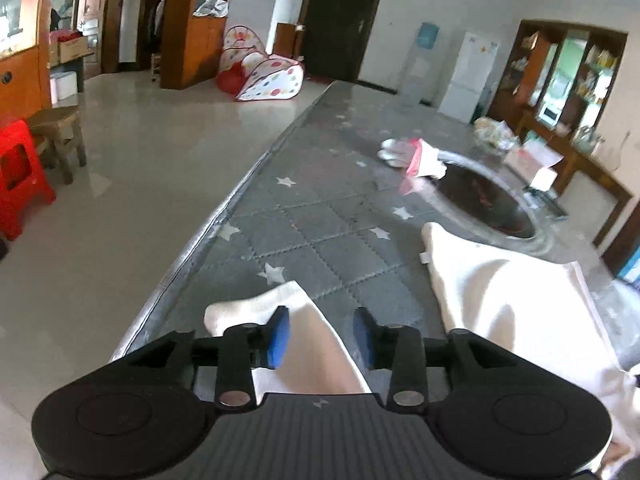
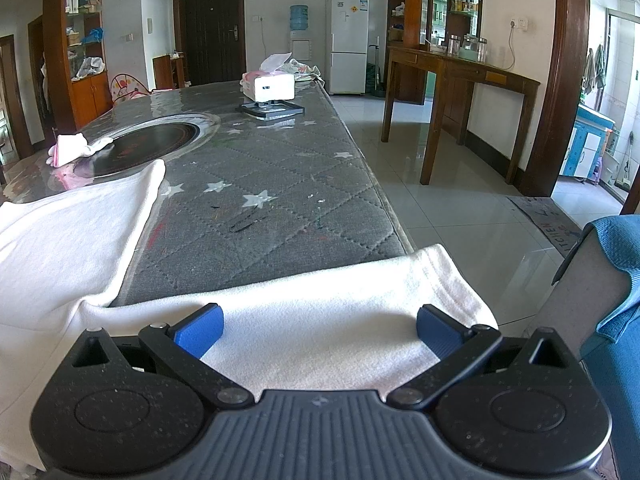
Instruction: Fold clothes
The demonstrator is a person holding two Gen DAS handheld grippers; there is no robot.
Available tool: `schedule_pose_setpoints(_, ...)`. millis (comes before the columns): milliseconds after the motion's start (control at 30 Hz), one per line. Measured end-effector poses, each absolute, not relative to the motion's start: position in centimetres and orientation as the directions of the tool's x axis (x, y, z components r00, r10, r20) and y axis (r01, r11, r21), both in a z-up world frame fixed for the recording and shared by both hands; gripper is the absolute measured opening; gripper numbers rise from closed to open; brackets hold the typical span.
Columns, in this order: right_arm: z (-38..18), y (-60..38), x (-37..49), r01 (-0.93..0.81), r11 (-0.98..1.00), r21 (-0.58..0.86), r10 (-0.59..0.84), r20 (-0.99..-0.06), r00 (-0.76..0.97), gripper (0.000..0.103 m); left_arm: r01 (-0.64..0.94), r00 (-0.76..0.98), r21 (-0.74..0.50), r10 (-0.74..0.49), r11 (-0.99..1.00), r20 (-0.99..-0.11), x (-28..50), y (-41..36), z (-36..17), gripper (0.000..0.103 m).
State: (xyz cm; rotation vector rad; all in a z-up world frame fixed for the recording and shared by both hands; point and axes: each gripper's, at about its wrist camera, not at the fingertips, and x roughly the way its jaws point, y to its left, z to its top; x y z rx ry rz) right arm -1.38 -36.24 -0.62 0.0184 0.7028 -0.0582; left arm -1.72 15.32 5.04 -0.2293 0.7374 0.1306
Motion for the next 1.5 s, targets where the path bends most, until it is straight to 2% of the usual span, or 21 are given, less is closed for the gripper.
schedule_pose_setpoints(167,-0.6,-36.2,-1.4,0.06,0.998,-0.002,-0.047,-0.646,0.762,0.103,-0.245,0.692,-0.073,0.122,0.967,-0.711,0.4,14.4,3.8,0.045)
schedule_pose_setpoints(300,-0.6,-36.2,-1.4,0.06,0.998,0.0,-0.046,-0.647,0.761,0.103,-0.249,0.69,-0.027,0.157,0.968,-0.707,1.0,14.1,3.2,0.04)
schedule_pose_setpoints(333,-0.6,-36.3,-1.4,0.06,0.998,0.001,-0.045,-0.647,0.761,0.103,-0.25,0.69,-0.021,0.163,0.968,-0.705,1.1,14.1,3.2,0.037)
schedule_pose_setpoints(400,-0.6,-36.3,-1.4,0.06,0.998,0.003,-0.044,-0.647,0.761,0.103,-0.253,0.696,-0.036,0.156,0.967,-0.701,1.0,14.6,3.3,0.019)
schedule_pose_setpoints(467,-0.6,-36.4,-1.4,0.06,0.998,0.005,-0.043,-0.647,0.761,0.103,-0.253,0.711,-0.093,0.12,0.963,-0.693,0.6,15.7,3.4,0.009)
schedule_pose_setpoints(533,-0.6,-36.3,-1.4,0.06,0.998,0.003,-0.044,-0.648,0.761,0.103,-0.243,0.745,-0.183,0.062,0.953,-0.664,-0.3,17.0,3.6,0.005)
schedule_pose_setpoints(633,-0.6,-36.2,-1.4,0.06,0.998,0.0,-0.046,-0.648,0.76,0.103,-0.212,0.797,-0.275,0.003,0.938,-0.604,-2.1,18.6,4.3,0.004)
schedule_pose_setpoints(967,-0.7,-36.2,-1.4,0.061,0.998,-0.002,-0.048,-0.647,0.761,0.103,-0.153,0.895,-0.393,-0.042,0.907,-0.445,-10.6,22.7,6.2,0.003)
schedule_pose_setpoints(1133,-0.7,-36.2,-1.3,0.061,0.998,-0.003,-0.049,-0.647,0.761,0.103,-0.198,0.881,-0.358,0.006,0.912,-0.473,-14.5,23.9,5.2,0.003)
schedule_pose_setpoints(1333,-0.7,-36.2,-1.3,0.061,0.998,-0.003,-0.049,-0.647,0.761,0.103,-0.33,0.8,-0.297,0.098,0.896,-0.592,-15.8,25.6,2.7,0.003)
schedule_pose_setpoints(1433,-0.7,-36.2,-1.3,0.062,0.998,-0.003,-0.049,-0.647,0.761,0.103,-0.344,0.803,-0.343,0.085,0.874,-0.59,-16.0,26.2,2.9,0.004)
schedule_pose_setpoints(1500,-0.7,-36.2,-1.3,0.062,0.998,-0.004,-0.049,-0.647,0.761,0.103,-0.332,0.819,-0.368,0.072,0.869,-0.569,-15.9,26.3,3.6,0.009)
